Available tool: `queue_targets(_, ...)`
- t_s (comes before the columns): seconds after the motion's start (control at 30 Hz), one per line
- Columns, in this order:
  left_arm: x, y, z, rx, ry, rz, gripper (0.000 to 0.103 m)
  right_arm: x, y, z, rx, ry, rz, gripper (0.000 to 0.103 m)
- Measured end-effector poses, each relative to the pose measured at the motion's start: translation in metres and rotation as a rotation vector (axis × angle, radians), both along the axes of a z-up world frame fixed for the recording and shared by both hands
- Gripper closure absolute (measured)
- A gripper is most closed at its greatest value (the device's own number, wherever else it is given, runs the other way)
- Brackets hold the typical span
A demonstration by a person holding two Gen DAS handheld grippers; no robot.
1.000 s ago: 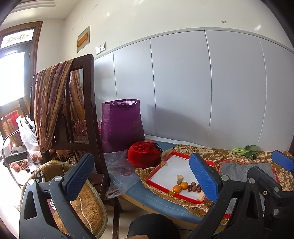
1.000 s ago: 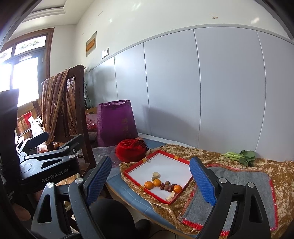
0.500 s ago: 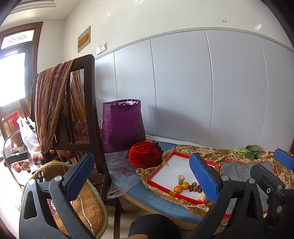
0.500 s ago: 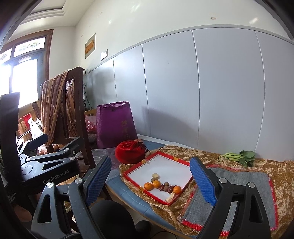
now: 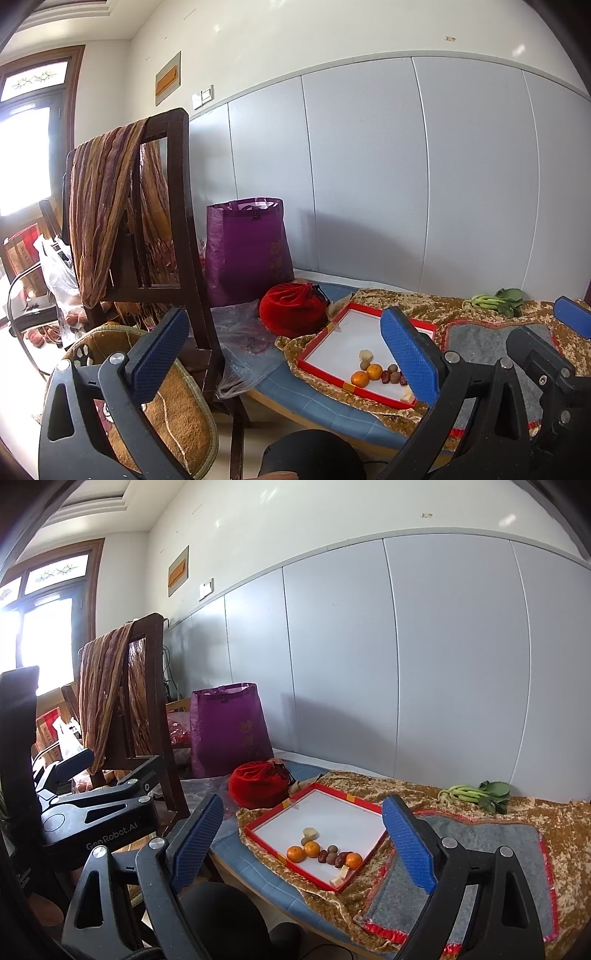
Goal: Organize fruits
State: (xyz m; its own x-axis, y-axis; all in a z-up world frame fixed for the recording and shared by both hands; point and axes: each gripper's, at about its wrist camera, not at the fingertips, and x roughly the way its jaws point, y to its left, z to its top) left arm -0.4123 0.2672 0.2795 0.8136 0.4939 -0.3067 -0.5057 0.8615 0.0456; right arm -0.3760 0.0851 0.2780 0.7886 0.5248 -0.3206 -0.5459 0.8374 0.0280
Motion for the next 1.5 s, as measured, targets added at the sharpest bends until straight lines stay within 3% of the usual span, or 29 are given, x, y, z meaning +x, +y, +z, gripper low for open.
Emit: queue_targets(1.5,0.013,0.011,-0.007,-0.008,0.006,-0.008,0.0,0.012,0.012,-0.007,-0.019,0.016,0.003,0.014)
